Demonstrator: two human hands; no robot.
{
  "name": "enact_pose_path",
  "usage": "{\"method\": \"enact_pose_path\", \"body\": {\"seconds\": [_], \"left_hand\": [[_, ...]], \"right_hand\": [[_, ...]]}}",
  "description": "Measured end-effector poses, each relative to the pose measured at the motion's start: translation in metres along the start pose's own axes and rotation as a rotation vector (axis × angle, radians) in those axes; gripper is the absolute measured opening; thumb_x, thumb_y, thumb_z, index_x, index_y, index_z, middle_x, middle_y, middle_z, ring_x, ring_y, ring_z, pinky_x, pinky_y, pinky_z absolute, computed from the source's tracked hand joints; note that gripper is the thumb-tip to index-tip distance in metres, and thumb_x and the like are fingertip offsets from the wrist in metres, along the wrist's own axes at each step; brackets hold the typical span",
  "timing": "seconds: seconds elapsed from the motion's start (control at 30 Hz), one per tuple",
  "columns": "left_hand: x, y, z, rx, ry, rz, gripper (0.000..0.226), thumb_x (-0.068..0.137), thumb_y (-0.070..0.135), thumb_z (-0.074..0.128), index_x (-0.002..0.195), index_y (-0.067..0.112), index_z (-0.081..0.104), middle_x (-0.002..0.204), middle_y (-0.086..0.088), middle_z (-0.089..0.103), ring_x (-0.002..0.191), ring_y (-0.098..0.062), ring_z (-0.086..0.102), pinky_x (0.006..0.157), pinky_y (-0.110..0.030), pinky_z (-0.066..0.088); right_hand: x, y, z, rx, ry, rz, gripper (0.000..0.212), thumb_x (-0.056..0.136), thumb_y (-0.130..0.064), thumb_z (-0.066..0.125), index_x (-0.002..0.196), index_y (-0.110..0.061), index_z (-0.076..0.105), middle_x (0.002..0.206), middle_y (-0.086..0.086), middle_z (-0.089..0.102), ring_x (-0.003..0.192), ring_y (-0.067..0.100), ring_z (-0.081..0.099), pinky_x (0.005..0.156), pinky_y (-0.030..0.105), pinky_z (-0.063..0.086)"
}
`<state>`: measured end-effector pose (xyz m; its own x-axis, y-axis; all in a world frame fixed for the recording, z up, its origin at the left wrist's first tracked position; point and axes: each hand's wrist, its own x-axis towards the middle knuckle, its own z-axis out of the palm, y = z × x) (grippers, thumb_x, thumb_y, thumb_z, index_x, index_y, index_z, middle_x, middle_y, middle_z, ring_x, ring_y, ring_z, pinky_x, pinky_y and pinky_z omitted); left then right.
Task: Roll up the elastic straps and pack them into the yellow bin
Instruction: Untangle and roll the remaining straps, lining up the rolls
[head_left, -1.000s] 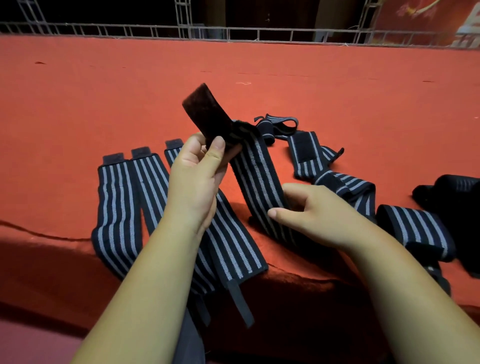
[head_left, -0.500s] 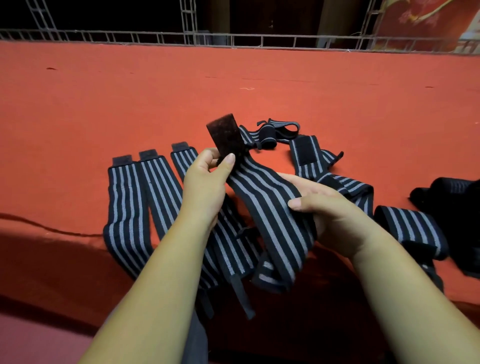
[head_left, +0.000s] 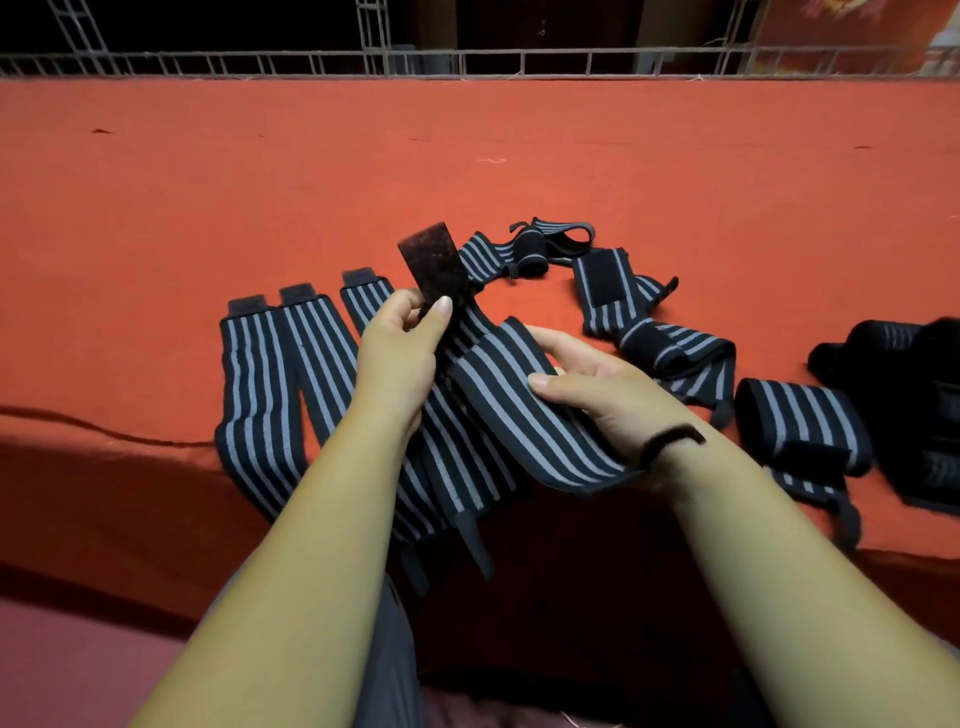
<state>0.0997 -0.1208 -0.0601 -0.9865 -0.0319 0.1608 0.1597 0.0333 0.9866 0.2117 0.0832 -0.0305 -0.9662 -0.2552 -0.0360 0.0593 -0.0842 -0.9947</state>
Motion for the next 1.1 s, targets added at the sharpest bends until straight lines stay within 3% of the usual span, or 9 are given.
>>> {"method": "enact_pose_path", "body": {"seconds": [0.23, 0.37, 0.53, 0.73, 0.8, 0.87, 0.93, 1.0, 1.1], "left_hand": [[0.003, -0.005, 0.001, 0.038, -0.014, 0.001, 0.031, 0.094, 0.062, 0.069, 0.115, 0.040, 0.074, 0.126, 0.008, 0.075, 0.118, -0.017, 0.073, 0.104, -0.051, 0.059], [0.003, -0.004, -0.001, 0.051, 0.001, 0.008, 0.032, 0.093, 0.063, 0.069, 0.117, 0.042, 0.074, 0.127, 0.010, 0.074, 0.119, -0.015, 0.072, 0.106, -0.050, 0.058], [0.008, 0.002, -0.005, 0.065, 0.033, 0.074, 0.020, 0.102, 0.049, 0.068, 0.117, 0.038, 0.075, 0.119, 0.011, 0.076, 0.112, -0.008, 0.073, 0.101, -0.039, 0.059], [0.044, 0.009, -0.020, 0.099, 0.159, 0.111, 0.016, 0.104, 0.042, 0.069, 0.115, 0.032, 0.075, 0.115, 0.007, 0.075, 0.109, -0.011, 0.071, 0.092, -0.031, 0.056], [0.063, 0.006, -0.027, 0.133, 0.174, 0.111, 0.022, 0.104, 0.042, 0.070, 0.120, 0.028, 0.074, 0.119, 0.005, 0.074, 0.112, -0.013, 0.070, 0.092, -0.031, 0.053], [0.088, 0.000, -0.035, 0.193, 0.185, 0.071, 0.033, 0.101, 0.044, 0.072, 0.124, 0.020, 0.074, 0.126, -0.005, 0.074, 0.116, -0.023, 0.070, 0.094, -0.033, 0.051], [0.110, -0.005, -0.042, 0.248, 0.180, 0.000, 0.037, 0.097, 0.047, 0.073, 0.121, 0.019, 0.075, 0.123, -0.006, 0.076, 0.113, -0.028, 0.071, 0.092, -0.032, 0.051], [0.129, -0.011, -0.047, 0.284, 0.167, -0.038, 0.031, 0.093, 0.051, 0.073, 0.109, 0.024, 0.077, 0.107, 0.002, 0.078, 0.098, -0.024, 0.072, 0.095, -0.040, 0.060], [0.152, -0.022, -0.053, 0.472, 0.172, -0.013, 0.025, 0.099, 0.046, 0.069, 0.091, 0.022, 0.072, 0.090, -0.002, 0.076, 0.087, -0.030, 0.076, 0.089, -0.049, 0.063]], "right_hand": [[0.003, 0.007, -0.004, -0.103, 0.085, 0.058, 0.041, 0.111, -0.009, 0.056, 0.147, -0.027, 0.062, 0.131, 0.002, 0.078, 0.120, 0.024, 0.076, 0.105, 0.043, 0.060], [0.006, 0.013, -0.004, -0.079, 0.089, 0.083, 0.040, 0.110, -0.009, 0.056, 0.144, -0.028, 0.064, 0.130, 0.004, 0.078, 0.120, 0.028, 0.076, 0.108, 0.052, 0.058], [0.012, 0.019, 0.001, -0.006, 0.069, 0.084, 0.041, 0.109, -0.004, 0.054, 0.143, -0.022, 0.065, 0.128, 0.013, 0.078, 0.121, 0.035, 0.075, 0.111, 0.059, 0.055], [0.023, 0.014, 0.018, -0.186, 0.003, 0.122, 0.042, 0.110, -0.007, 0.053, 0.146, -0.028, 0.060, 0.125, -0.001, 0.080, 0.113, 0.020, 0.079, 0.104, 0.045, 0.059], [0.030, 0.012, 0.025, -0.288, 0.023, 0.139, 0.033, 0.110, -0.014, 0.055, 0.136, -0.030, 0.066, 0.116, -0.006, 0.082, 0.103, 0.013, 0.080, 0.095, 0.037, 0.060], [0.040, 0.012, 0.030, -0.500, 0.101, 0.109, 0.017, 0.110, -0.029, 0.057, 0.114, -0.027, 0.074, 0.101, -0.010, 0.083, 0.087, 0.007, 0.079, 0.083, 0.032, 0.059], [0.051, 0.013, 0.034, -0.641, 0.176, 0.078, 0.031, 0.108, -0.043, 0.059, 0.093, -0.022, 0.075, 0.085, -0.011, 0.080, 0.070, 0.003, 0.072, 0.072, 0.031, 0.054], [0.062, 0.014, 0.037, -0.659, 0.197, 0.102, 0.042, 0.106, -0.048, 0.060, 0.079, -0.018, 0.073, 0.074, -0.008, 0.077, 0.061, 0.003, 0.065, 0.067, 0.030, 0.050], [0.076, 0.017, 0.039, -0.711, 0.128, 0.161, 0.047, 0.103, -0.048, 0.060, 0.080, -0.008, 0.070, 0.077, 0.006, 0.078, 0.063, 0.019, 0.069, 0.071, 0.039, 0.056]]}}
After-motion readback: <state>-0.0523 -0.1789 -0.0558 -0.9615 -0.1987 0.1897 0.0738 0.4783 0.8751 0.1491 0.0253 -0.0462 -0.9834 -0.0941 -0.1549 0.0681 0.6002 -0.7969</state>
